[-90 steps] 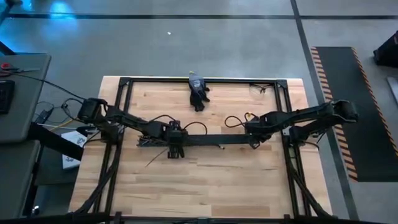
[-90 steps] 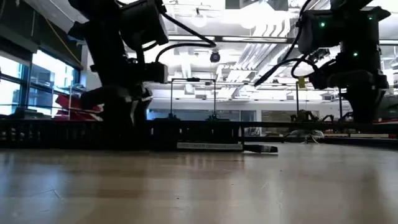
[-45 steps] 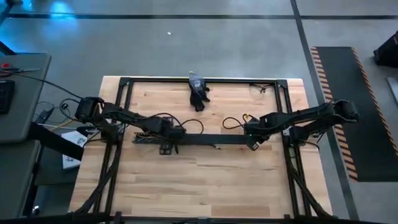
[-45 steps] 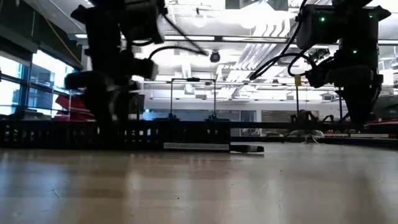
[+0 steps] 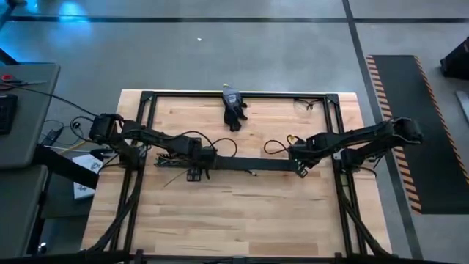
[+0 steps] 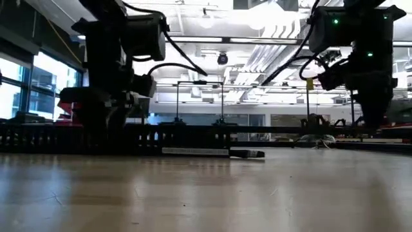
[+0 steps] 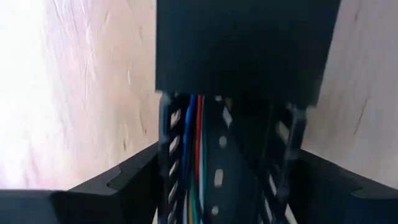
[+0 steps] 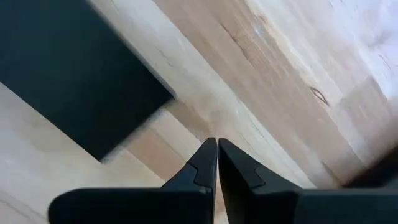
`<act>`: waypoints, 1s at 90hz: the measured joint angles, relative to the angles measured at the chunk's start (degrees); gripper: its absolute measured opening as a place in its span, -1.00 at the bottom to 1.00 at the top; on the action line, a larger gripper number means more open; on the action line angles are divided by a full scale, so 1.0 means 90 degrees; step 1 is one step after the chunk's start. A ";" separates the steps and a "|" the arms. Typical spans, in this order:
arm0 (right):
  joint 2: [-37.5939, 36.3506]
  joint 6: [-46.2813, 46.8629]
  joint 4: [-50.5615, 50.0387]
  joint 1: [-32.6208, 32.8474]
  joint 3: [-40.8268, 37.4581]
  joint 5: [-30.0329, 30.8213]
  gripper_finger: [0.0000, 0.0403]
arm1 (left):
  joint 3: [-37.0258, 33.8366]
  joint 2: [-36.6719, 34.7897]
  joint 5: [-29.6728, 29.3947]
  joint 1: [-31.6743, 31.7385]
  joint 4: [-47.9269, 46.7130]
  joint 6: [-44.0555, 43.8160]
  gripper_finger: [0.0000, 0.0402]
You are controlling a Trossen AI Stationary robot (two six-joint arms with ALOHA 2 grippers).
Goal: Ziptie cables
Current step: Close the black cable duct
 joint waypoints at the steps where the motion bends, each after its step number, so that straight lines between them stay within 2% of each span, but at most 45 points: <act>1: 0.0000 0.0002 -0.0027 0.0003 0.0000 0.0000 -1.00 | -0.0002 0.0000 0.0002 0.0000 0.0030 0.0000 0.23; 22: 0.0000 -0.0137 0.0055 0.0019 -0.0129 -0.0060 -1.00 | 0.0001 0.0000 0.0375 -0.0046 0.0491 -0.0183 0.05; 39: 0.0000 -0.0290 0.0556 -0.0043 -0.0241 -0.0024 -1.00 | 0.0003 0.0000 0.0378 -0.0167 0.0651 -0.0219 0.04; 49: 0.0000 -0.0542 0.1278 -0.0044 -0.0245 -0.0013 -1.00 | -0.0002 0.0000 0.0381 -0.0216 0.0803 -0.0249 0.04; 68: 0.0002 -0.0663 0.1386 -0.0044 -0.0267 0.0021 -1.00 | 0.0050 0.0014 0.0213 -0.0231 0.0753 -0.0326 0.04; 77: 0.0002 -0.0547 0.1073 -0.0044 -0.0248 0.0024 -1.00 | 0.0097 0.0013 0.0096 -0.0234 0.0845 -0.0313 0.08; 90: 0.0002 -0.0546 0.1027 -0.0036 -0.0236 0.0024 -1.00 | 0.0105 0.0012 0.0374 -0.0167 0.0813 -0.0367 0.27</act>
